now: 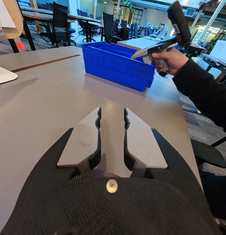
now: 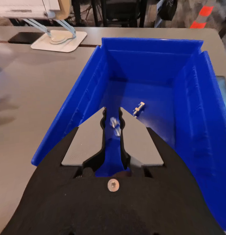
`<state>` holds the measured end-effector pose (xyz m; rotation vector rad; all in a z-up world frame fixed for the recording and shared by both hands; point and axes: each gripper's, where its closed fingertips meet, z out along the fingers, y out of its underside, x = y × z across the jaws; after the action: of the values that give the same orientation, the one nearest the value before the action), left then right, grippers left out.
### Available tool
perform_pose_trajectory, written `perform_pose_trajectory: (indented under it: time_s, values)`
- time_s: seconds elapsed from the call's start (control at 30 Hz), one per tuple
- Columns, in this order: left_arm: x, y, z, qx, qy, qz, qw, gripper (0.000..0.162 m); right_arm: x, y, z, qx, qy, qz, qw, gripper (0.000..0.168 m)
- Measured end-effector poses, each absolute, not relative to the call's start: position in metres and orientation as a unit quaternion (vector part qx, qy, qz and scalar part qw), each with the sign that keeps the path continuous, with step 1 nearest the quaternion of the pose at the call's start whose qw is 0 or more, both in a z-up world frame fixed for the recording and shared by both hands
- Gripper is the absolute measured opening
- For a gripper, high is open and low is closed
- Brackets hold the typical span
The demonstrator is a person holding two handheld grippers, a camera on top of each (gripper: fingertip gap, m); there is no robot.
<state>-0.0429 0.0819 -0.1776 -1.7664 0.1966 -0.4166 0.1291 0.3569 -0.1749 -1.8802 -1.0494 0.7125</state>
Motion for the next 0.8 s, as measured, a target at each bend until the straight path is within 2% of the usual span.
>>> perform_pose_trajectory:
  time_s: [0.07, 0.23, 0.33, 0.47, 0.6, 0.8]
  values:
    - [-0.045, 0.082, -0.18, -0.769, 0.08, -0.183, 0.607, 0.033, 0.128, 0.355, -0.165, -0.743, -0.407, 0.308, 0.432, 0.023]
    - [-0.045, 0.082, -0.181, -0.77, 0.082, -0.179, 0.607, 0.033, 0.139, 0.346, -0.102, -0.692, -0.384, 0.339, 0.508, 0.026]
    - [-0.049, 0.082, -0.183, -0.773, 0.084, -0.164, 0.608, 0.034, 0.149, 0.328, -0.085, -0.666, -0.385, 0.353, 0.532, 0.034]
    - [-0.048, 0.068, -0.182, -0.775, 0.065, -0.173, 0.605, 0.038, 0.175, 0.31, -0.092, -0.646, -0.394, 0.348, 0.553, 0.042]
    - [-0.03, 0.027, -0.16, -0.749, 0.036, -0.171, 0.639, 0.041, 0.205, 0.29, -0.109, -0.627, -0.399, 0.372, 0.556, 0.044]
    - [-0.068, -0.039, -0.139, -0.77, -0.059, 0.024, 0.634, 0.042, 0.201, 0.254, -0.134, -0.618, -0.419, 0.422, 0.515, 0.054]
